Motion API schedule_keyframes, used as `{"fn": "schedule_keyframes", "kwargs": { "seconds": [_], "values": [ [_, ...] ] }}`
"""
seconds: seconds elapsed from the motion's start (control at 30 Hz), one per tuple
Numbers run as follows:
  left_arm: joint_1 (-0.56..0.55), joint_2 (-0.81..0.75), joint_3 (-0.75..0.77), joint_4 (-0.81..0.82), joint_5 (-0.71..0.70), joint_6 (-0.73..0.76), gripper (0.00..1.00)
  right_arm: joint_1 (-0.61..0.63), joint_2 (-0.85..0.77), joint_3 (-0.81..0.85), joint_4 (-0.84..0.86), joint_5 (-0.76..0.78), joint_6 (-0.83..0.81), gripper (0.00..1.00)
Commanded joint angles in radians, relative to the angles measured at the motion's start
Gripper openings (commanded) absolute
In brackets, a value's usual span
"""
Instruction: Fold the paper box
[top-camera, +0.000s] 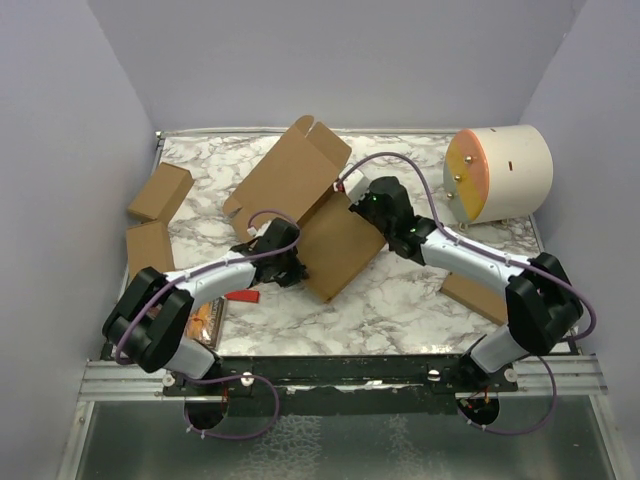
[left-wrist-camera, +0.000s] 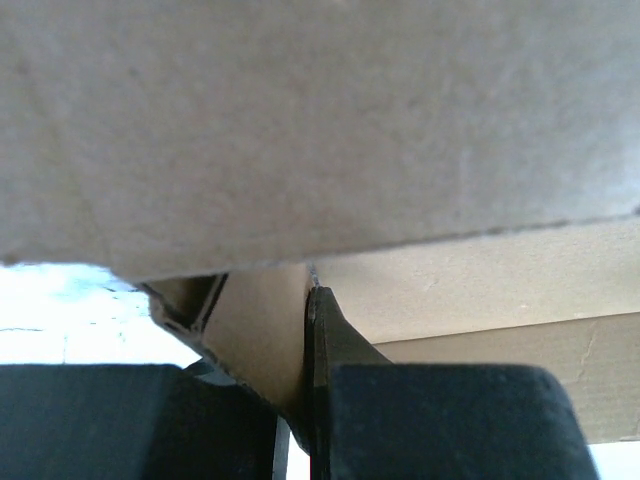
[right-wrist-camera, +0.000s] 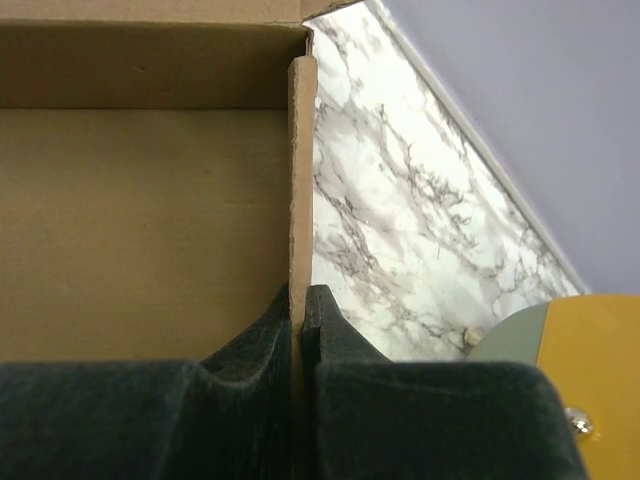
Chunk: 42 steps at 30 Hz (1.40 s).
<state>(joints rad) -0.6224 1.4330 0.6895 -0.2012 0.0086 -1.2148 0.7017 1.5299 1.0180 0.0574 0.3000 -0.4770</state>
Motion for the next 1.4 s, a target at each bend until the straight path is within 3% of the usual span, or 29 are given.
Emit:
{"fn": "schedule_keyframes", "kwargs": {
  "seconds": [0.0,0.27,0.63,0.83,1.13,1.37],
  "values": [
    [-0.007,0.061,0.151,-0.219,-0.095,0.114,0.1,-0.009,0.053,-0.014,-0.029,-0.125,0.119,0.02],
    [0.006,0.194,0.336,-0.38,-0.113,0.21,0.13,-0.074,0.083,-0.025,-0.057,-0.196,0.261,0.06],
    [0.049,0.462,0.658,-0.622,-0.205,0.485,0.14,-0.108,0.196,-0.033,-0.084,-0.172,0.334,0.08],
    [0.06,0.536,0.767,-0.668,-0.23,0.571,0.17,-0.125,0.206,-0.042,-0.092,-0.216,0.356,0.2],
    [0.07,0.57,0.851,-0.721,-0.242,0.618,0.35,-0.143,0.203,-0.048,-0.101,-0.27,0.378,0.31],
    [0.07,0.559,0.837,-0.72,-0.244,0.631,0.38,-0.153,0.195,-0.048,-0.105,-0.296,0.382,0.37]
  ]
}}
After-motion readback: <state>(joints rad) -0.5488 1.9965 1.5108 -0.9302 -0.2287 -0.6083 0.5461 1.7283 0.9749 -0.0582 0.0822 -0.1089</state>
